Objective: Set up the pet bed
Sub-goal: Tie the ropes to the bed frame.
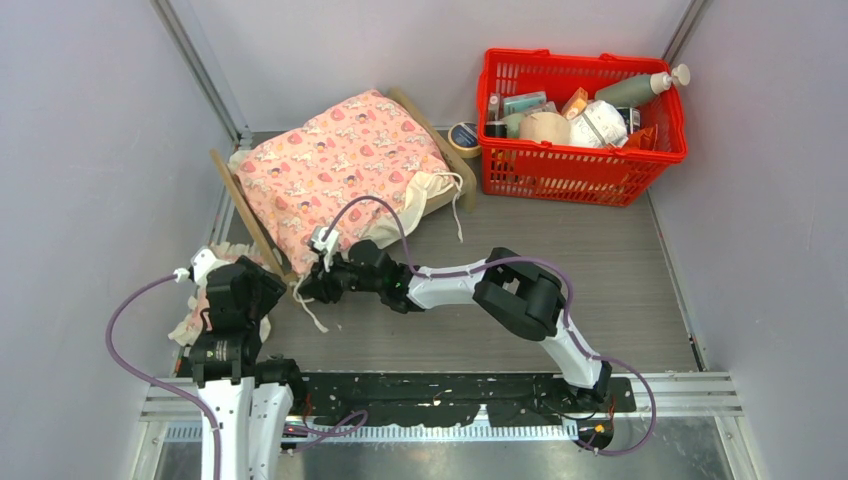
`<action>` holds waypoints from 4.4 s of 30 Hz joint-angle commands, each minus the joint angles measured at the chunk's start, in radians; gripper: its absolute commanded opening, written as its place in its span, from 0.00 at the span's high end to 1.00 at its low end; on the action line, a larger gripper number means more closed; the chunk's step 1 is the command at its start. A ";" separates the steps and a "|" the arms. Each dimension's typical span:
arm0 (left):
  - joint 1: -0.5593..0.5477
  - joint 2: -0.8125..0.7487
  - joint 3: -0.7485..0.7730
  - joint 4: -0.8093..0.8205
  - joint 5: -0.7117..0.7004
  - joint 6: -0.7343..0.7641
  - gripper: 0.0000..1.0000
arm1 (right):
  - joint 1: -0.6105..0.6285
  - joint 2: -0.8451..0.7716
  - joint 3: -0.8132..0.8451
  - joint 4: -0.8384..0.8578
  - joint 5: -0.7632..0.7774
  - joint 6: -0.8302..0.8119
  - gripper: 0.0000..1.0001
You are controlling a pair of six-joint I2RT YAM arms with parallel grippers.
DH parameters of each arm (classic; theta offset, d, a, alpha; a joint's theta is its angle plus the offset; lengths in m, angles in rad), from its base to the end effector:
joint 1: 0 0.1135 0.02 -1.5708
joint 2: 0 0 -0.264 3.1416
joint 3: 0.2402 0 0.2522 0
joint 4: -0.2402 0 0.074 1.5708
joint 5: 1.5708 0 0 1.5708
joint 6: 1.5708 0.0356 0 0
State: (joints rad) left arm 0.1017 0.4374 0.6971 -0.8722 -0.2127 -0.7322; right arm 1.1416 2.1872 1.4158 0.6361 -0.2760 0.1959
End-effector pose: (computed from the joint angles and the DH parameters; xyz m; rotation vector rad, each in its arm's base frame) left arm 0.0900 0.0167 0.2837 -0.9875 1.9328 -0.1291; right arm 0.1981 0.4563 0.1866 -1.0408 1.5427 1.2014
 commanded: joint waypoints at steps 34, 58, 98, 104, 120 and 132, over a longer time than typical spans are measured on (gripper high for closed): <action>0.009 -0.003 0.068 0.079 0.064 0.192 0.49 | -0.009 -0.002 -0.051 0.164 -0.048 -0.017 0.78; 0.009 -0.004 0.080 0.091 0.053 0.195 0.50 | -0.007 0.007 -0.061 0.025 0.048 -0.187 0.68; 0.009 -0.028 0.068 0.107 0.023 0.194 0.50 | 0.009 0.143 0.047 -0.059 0.376 -0.136 0.93; 0.008 -0.035 0.062 0.107 0.008 0.188 0.50 | 0.029 0.021 -0.164 0.142 0.389 -0.156 0.95; 0.009 -0.044 0.060 0.107 0.018 0.197 0.49 | 0.110 -0.033 -0.224 0.217 0.355 -0.262 0.95; 0.008 -0.002 0.054 0.091 0.017 0.157 0.49 | 0.136 -0.074 -0.210 0.234 0.325 -0.347 0.95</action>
State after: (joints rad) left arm 0.1017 0.4145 0.7471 -0.8043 -0.1871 -0.5503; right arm 1.2720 2.1750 1.1851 0.8150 0.0608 -0.1017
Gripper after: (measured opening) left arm 0.507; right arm 0.060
